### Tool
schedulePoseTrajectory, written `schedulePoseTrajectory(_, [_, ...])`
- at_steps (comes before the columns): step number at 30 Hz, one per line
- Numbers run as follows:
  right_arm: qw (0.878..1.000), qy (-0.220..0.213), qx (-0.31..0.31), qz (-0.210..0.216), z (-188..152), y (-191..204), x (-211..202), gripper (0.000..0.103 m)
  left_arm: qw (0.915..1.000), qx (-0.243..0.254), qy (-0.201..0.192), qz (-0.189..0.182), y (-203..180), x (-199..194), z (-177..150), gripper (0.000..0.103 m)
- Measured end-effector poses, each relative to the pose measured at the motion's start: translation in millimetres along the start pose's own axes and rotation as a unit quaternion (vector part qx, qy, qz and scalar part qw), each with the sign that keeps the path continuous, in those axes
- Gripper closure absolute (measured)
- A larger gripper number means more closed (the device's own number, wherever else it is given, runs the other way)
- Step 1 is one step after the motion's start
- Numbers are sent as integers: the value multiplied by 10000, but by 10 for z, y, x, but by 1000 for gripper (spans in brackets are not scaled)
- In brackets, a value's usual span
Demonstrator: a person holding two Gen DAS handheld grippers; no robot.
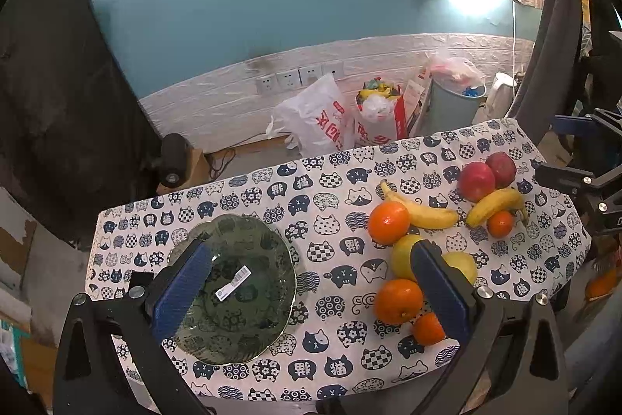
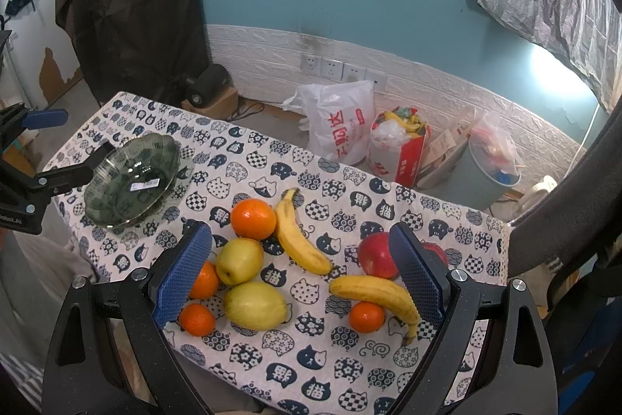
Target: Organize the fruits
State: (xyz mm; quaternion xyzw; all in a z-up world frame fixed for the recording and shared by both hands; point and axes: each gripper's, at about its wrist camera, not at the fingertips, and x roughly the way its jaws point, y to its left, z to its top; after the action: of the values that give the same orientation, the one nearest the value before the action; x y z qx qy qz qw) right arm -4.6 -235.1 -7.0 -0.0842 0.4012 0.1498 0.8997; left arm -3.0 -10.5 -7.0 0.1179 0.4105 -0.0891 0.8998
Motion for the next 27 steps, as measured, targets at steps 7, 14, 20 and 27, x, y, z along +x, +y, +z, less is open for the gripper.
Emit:
schedulePoseTrajectory(7, [10000,0,-1,1,-2,-1,-1,12,10000,13,1,-63,-6,11,-11,0])
schedulePoseTrajectory(14, [10000,-1,-3,1,-14,0,-6,12,9998,-59,36,-180,10,32,-19,0])
schedulePoseTrajectory(20, [10000,7,-1,2,-2,-5,-3,12,9998,-4,43,-216,-14,44,-22,0])
schedulePoseTrajectory(27, [10000,37,-2,5,-35,-7,-4,12,9995,32,233,-224,-39,129,-19,0])
